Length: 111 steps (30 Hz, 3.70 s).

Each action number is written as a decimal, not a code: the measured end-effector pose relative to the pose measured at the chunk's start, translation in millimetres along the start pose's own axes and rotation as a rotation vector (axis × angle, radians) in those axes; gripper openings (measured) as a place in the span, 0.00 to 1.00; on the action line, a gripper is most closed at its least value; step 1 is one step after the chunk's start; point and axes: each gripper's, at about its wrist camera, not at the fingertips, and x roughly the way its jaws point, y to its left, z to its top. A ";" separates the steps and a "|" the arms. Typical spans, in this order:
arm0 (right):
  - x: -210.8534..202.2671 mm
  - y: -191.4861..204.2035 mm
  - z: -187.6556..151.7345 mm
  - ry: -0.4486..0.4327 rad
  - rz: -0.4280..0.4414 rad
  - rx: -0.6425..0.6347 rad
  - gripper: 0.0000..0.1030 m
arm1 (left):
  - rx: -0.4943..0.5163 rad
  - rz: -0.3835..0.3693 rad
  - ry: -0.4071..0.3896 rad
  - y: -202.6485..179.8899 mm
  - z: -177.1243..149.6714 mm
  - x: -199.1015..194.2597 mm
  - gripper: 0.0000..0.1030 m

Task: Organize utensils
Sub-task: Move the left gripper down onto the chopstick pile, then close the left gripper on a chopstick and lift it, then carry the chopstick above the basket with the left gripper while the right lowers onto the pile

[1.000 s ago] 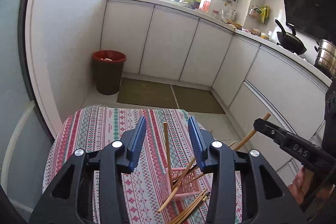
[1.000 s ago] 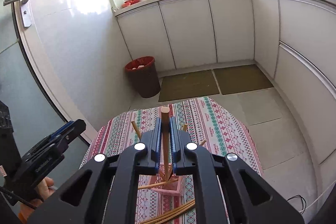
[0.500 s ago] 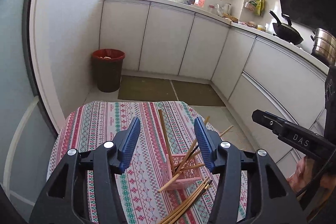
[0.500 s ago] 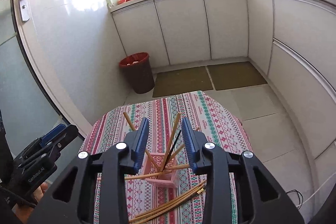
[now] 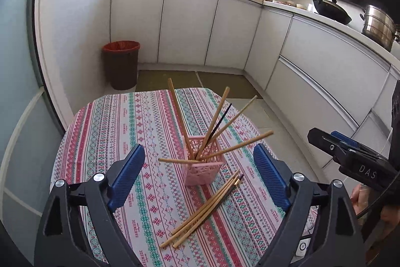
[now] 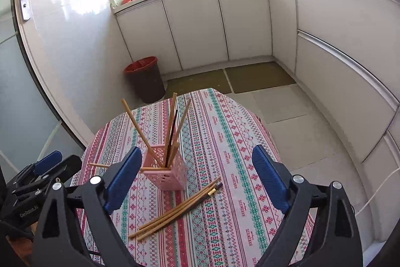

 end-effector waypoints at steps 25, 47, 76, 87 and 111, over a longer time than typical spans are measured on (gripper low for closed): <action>-13.6 -97.4 -119.8 0.138 0.126 0.107 0.92 | 0.544 -0.242 0.414 -103.8 -133.9 126.3 0.92; 8.0 -194.2 -129.3 0.206 0.201 0.624 0.92 | 0.650 -0.268 0.600 -160.0 -96.3 272.4 0.40; 7.9 -195.5 -127.5 0.213 0.185 0.601 0.92 | 0.712 -0.133 0.577 -142.1 -99.8 230.7 0.44; 11.0 -200.7 -128.7 0.225 0.211 0.640 0.92 | 0.638 -0.190 0.683 -135.8 -91.4 269.3 0.45; 41.8 -138.0 -109.7 0.318 0.164 0.459 0.92 | 0.376 -0.191 0.298 -70.9 -93.4 67.8 0.06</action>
